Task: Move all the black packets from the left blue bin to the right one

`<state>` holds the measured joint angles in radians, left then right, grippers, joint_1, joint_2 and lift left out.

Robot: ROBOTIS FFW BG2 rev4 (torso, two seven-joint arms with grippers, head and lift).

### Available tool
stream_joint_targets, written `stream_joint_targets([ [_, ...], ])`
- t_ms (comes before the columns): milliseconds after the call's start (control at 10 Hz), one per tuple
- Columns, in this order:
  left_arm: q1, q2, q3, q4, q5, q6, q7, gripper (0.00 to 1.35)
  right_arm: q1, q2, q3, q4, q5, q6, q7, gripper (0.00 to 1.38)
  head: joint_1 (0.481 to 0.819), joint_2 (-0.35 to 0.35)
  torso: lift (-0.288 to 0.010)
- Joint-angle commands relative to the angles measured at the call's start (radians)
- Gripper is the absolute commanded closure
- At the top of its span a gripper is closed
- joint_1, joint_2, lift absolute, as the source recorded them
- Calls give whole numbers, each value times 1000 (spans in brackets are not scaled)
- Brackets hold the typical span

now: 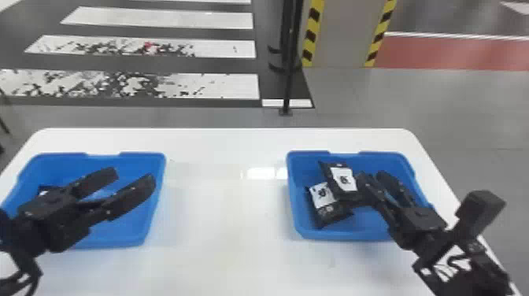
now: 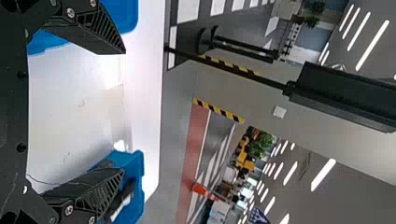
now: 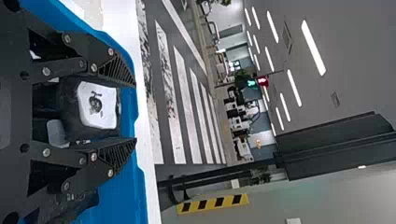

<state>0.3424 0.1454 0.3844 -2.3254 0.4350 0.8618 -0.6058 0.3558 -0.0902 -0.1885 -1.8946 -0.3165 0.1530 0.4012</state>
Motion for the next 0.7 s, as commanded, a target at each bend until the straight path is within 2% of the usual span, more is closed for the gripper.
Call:
stream_joint_targets([
  [0,-9,-9,58,0,-70,17,1,156,103,20,-3,-112,33,-30,-16,113,695,-32,-154],
  [200,-31,-10,136,7,-152,66,14,156,253,58,-1,-274,107,-79,-59,116,695,45,-154],
  [300,-53,-4,160,15,-206,86,20,156,331,84,1,-335,113,-116,-79,116,695,70,-154],
  [600,-131,22,194,83,-325,174,60,156,481,91,21,-438,81,-119,-82,119,695,203,-154],
])
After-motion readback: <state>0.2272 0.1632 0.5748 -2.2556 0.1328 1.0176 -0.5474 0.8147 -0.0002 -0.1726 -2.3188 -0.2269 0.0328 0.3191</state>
